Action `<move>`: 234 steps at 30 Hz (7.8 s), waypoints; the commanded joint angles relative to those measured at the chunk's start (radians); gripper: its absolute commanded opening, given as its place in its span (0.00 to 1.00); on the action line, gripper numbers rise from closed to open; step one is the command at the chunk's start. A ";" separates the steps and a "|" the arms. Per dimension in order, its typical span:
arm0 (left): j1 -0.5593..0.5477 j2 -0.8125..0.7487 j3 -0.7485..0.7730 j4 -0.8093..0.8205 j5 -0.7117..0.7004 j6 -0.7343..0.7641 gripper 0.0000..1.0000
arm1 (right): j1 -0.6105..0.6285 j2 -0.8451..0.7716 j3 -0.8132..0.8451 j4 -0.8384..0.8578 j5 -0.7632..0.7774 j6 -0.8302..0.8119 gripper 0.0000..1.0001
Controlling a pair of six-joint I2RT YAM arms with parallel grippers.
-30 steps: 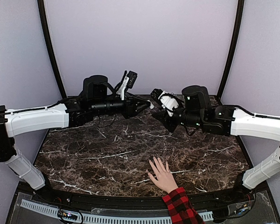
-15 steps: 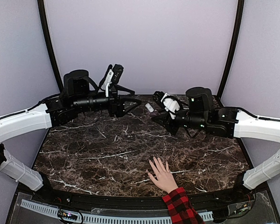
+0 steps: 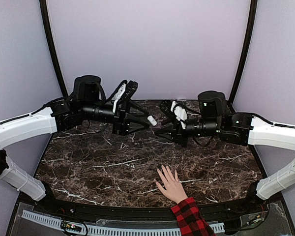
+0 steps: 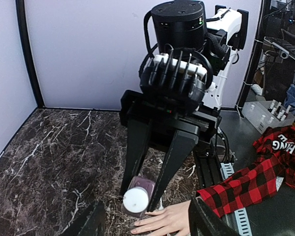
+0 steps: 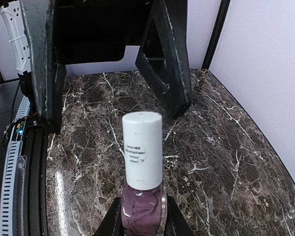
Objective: Paint the nails
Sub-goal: Unscrew the cap of the nail polish bottle, then pick up the nail polish bottle cap from the nail polish bottle, then remove the excess polish from the bottle rim.
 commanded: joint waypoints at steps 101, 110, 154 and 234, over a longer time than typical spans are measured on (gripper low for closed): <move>-0.026 0.030 0.072 -0.115 0.062 0.096 0.07 | -0.003 0.031 0.014 -0.004 -0.110 -0.013 0.00; -0.026 0.023 0.083 -0.131 0.048 0.091 0.02 | 0.002 0.045 0.015 -0.017 -0.087 -0.018 0.00; -0.024 -0.005 0.083 -0.156 0.056 0.115 0.00 | 0.003 0.058 0.021 -0.023 -0.055 -0.015 0.00; 0.042 -0.026 0.024 -0.044 0.171 0.061 0.00 | -0.018 -0.009 -0.064 0.042 -0.116 0.015 0.00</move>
